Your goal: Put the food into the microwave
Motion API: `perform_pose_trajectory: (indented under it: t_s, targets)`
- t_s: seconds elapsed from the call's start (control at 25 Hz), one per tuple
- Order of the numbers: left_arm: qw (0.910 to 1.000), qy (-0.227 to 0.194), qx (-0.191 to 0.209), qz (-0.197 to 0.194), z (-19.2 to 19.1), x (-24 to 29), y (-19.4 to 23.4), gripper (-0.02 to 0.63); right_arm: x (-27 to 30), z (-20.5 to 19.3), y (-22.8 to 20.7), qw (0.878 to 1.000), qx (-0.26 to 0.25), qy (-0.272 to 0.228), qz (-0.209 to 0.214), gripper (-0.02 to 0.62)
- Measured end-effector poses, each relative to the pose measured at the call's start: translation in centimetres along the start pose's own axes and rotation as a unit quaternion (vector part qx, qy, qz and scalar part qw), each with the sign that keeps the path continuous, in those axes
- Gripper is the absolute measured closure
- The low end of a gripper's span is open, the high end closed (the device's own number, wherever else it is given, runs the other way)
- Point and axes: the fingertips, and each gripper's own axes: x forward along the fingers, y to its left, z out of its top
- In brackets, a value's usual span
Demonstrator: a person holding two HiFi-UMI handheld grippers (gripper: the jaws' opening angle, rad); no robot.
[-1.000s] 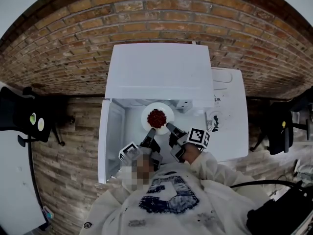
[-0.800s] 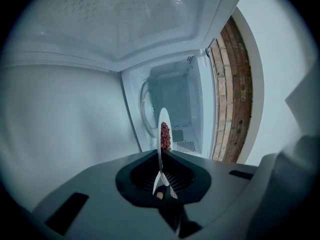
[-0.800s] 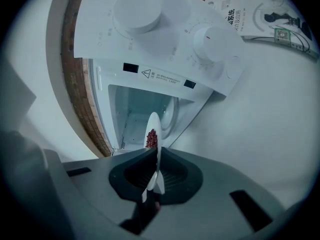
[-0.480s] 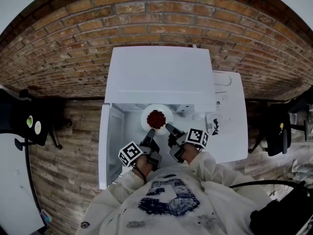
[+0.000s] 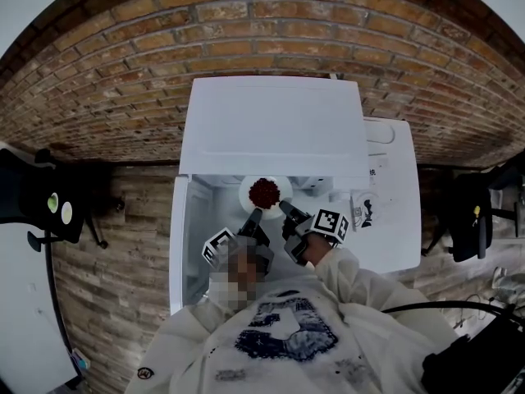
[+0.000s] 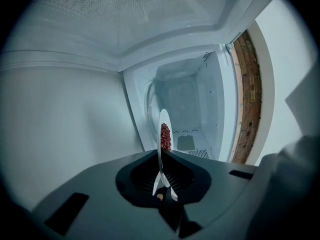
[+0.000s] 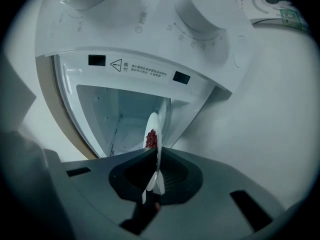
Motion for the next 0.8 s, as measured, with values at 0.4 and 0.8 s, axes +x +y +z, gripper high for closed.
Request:
perform_pose_trajectory:
  t_s: [0.4,0.8]
  targets:
    - [0.9993,-0.028,-0.022,0.012,1.2,1.2,2.0,0.583,2.2,0.7,-2.0,1.0,0.024,-0.015,0.0,0.571]
    - [0.9987,-0.038,-0.031,0.01,2.1,2.0,2.3,0.584,3.1,1.1,-1.9,0.999,0.029,-0.019,0.01,0.571]
